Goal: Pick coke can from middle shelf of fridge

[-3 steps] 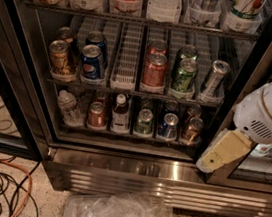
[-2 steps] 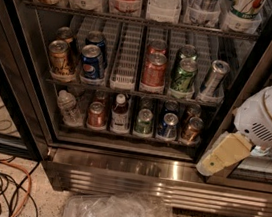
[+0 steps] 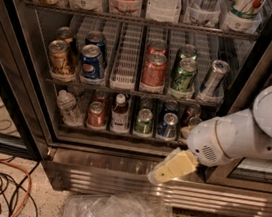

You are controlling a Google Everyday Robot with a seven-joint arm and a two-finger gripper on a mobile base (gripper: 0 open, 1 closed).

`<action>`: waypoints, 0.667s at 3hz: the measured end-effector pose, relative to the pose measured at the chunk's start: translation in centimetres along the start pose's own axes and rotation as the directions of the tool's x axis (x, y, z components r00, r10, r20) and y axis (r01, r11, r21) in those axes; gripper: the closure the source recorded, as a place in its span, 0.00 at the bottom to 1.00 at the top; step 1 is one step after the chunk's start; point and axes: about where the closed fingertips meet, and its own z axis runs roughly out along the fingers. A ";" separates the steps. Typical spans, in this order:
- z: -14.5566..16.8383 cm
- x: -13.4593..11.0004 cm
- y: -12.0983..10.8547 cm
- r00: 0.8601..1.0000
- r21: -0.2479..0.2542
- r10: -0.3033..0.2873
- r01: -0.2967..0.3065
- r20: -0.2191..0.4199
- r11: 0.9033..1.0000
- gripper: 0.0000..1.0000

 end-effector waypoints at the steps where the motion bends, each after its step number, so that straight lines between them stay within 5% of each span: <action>1: 0.3 -2.7 0.8 0.996 -0.019 0.024 -0.022 0.082 1.000 0.00; 2: 0.2 -2.6 0.8 0.997 -0.021 0.025 -0.023 0.080 1.000 0.00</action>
Offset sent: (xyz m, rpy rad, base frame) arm 0.0063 0.0242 0.0136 0.0845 -0.0195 -0.0146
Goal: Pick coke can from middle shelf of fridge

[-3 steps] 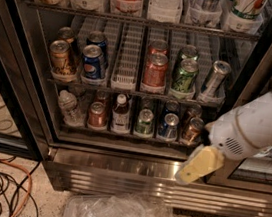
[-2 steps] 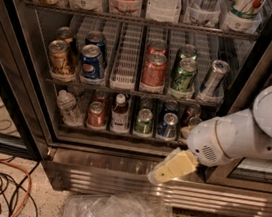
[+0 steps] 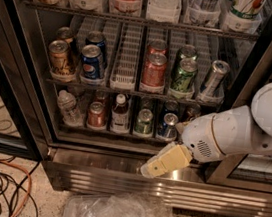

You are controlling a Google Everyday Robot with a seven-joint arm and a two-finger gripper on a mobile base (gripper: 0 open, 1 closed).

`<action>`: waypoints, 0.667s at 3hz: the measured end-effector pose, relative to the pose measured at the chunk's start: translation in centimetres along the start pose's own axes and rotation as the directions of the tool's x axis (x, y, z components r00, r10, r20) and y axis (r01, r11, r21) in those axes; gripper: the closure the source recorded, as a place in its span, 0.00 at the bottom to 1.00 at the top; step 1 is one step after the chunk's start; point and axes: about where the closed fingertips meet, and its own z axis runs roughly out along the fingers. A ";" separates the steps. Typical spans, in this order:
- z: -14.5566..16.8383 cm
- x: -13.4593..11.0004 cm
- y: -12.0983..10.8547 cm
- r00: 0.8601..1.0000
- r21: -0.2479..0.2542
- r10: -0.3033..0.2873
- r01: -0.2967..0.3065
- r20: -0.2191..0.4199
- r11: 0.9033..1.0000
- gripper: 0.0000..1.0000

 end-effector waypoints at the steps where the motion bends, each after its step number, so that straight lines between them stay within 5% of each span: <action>1: 0.5 -0.6 -0.3 0.999 0.054 0.005 -0.008 0.051 0.999 0.00; 2: 2.2 0.1 2.9 0.990 0.115 -0.004 -0.013 0.141 0.993 0.00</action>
Offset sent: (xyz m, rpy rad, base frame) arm 0.0835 0.0012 0.0419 0.2355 -0.9280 -0.7969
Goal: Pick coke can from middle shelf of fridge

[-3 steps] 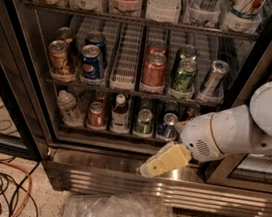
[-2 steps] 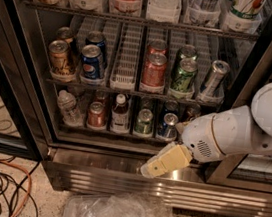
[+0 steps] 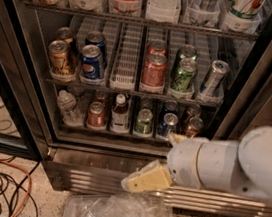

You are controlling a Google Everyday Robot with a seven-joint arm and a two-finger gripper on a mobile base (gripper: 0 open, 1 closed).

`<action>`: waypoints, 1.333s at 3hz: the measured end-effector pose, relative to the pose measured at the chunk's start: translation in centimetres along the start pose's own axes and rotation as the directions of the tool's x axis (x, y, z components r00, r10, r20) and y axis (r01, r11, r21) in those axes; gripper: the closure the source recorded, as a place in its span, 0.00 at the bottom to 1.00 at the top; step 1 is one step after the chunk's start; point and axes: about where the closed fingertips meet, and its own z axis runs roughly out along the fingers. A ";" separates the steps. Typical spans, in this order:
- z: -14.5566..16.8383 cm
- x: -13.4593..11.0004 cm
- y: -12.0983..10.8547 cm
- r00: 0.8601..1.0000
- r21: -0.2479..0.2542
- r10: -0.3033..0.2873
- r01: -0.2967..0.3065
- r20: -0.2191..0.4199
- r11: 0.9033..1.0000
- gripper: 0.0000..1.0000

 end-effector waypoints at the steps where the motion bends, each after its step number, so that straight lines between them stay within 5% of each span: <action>1: 1.5 2.3 4.0 1.000 0.093 0.008 -0.010 0.025 0.996 0.00; 3: 3.3 1.5 4.0 0.995 0.165 0.036 -0.051 0.091 0.985 0.00; 4: 4.1 -0.7 0.7 0.983 0.250 -0.006 -0.041 0.182 0.967 0.00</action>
Offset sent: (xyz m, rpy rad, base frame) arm -0.0314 0.0169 -0.0208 -0.0130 -0.0440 -0.0571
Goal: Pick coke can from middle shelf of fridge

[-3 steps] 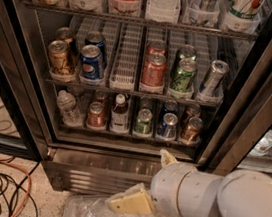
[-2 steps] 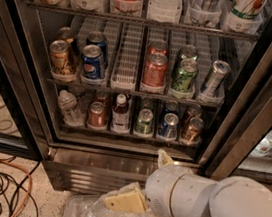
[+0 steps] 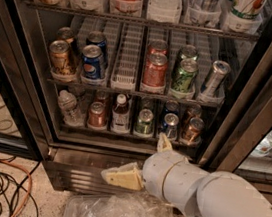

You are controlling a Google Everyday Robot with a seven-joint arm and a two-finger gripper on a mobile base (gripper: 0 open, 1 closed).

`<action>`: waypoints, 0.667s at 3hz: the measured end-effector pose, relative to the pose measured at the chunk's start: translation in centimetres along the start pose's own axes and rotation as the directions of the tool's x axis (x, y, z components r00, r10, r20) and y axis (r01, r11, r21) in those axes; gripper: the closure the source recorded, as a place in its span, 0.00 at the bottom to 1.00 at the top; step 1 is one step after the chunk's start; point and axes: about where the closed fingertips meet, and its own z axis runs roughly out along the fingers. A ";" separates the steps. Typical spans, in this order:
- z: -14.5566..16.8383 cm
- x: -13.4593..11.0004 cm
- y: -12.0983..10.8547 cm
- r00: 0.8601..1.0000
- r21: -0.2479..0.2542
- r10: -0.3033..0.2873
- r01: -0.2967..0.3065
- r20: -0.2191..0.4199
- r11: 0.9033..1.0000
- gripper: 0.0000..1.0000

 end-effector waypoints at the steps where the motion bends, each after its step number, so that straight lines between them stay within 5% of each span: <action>1: 1.3 -2.3 -4.3 0.995 0.132 -0.067 0.056 0.079 0.990 0.00; 2: 1.0 -2.6 -6.3 0.994 0.210 -0.069 0.049 0.089 0.976 0.00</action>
Offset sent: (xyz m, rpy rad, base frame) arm 0.0399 -0.0126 0.0145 -0.0226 -0.1284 -0.0631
